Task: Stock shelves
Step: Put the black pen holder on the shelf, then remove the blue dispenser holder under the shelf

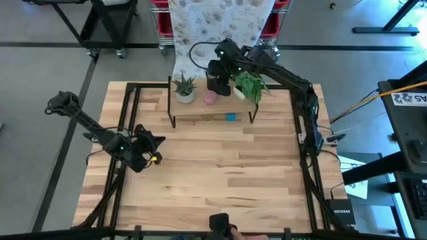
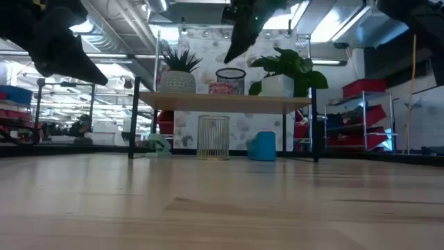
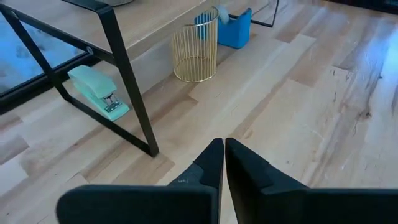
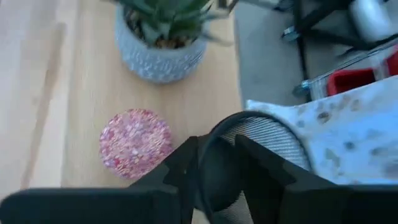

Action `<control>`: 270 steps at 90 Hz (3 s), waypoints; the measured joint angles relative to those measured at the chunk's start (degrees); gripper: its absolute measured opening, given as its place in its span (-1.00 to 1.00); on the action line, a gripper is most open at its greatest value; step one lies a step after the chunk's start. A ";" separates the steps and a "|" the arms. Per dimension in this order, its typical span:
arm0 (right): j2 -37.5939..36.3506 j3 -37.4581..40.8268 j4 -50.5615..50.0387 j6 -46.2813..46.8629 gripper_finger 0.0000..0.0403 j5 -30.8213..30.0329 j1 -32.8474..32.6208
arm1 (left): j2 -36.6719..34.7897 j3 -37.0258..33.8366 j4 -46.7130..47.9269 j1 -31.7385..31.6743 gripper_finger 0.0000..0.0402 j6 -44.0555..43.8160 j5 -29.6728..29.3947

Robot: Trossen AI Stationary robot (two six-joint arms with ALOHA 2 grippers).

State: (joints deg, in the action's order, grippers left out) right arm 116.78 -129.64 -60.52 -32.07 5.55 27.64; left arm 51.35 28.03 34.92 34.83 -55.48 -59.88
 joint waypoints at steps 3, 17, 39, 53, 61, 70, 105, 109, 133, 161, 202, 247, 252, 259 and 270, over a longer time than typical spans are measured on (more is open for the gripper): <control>-0.48 0.00 0.42 -0.23 -0.54 -1.14 -0.42 | 0.00 0.00 0.04 0.00 -1.00 -0.35 -0.23; -4.29 0.00 0.85 -2.11 -0.54 -4.77 -3.37 | 0.02 0.00 -0.04 0.02 -1.00 -3.62 -0.53; -10.13 0.00 -8.51 2.07 -0.54 -0.46 -12.54 | 5.05 -8.61 -18.23 0.00 -1.00 -8.43 -0.29; -12.48 4.91 -13.22 6.50 -0.54 2.65 -20.88 | 10.88 -16.19 -37.73 -2.45 -1.00 -2.67 -2.94; -14.74 13.15 -10.61 9.45 -0.54 2.72 -25.63 | 13.33 -18.58 -43.66 -5.84 -1.00 0.62 -3.53; -18.46 25.99 0.22 14.01 -0.54 3.01 -29.67 | 14.97 -19.96 -48.64 -10.37 -1.00 5.94 -0.63; -23.84 64.80 46.11 33.33 -0.54 2.42 -34.20 | 19.43 -20.20 -62.11 -28.16 -1.00 28.11 14.90; -23.84 67.11 50.14 34.05 -0.54 2.38 -34.43 | 19.98 -20.20 -62.90 -30.33 -1.00 29.49 15.93; -23.88 72.38 54.89 35.77 -0.54 -0.49 -34.52 | 22.56 -20.19 -70.84 -41.08 -1.00 40.09 21.41; -23.88 72.76 53.88 34.98 -0.54 -1.39 -34.54 | 22.80 -19.89 -71.76 -48.10 -1.00 42.90 27.97; -34.06 84.90 39.73 43.24 -0.54 -9.92 -34.34 | 22.86 -19.89 -71.26 -47.90 -1.00 43.67 29.92; -49.51 110.99 64.38 47.62 -0.54 -21.60 -21.19 | 22.86 -19.85 -69.76 -47.52 -1.00 42.75 30.14; -49.40 111.38 65.54 46.26 -0.54 -21.57 -19.55 | 22.85 -19.85 -69.83 -47.52 -1.00 42.75 30.14; -49.02 111.45 67.34 43.88 -0.54 -21.62 -17.50 | 22.86 -19.85 -69.79 -47.52 -1.00 42.75 30.14; -48.99 111.45 69.11 40.98 -0.54 -21.60 -14.13 | 22.85 -19.85 -69.74 -47.52 -1.00 42.78 30.13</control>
State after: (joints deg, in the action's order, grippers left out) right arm 67.79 -18.20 8.59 8.91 -16.05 13.51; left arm 74.20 8.19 -34.83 -12.69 -12.70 -29.75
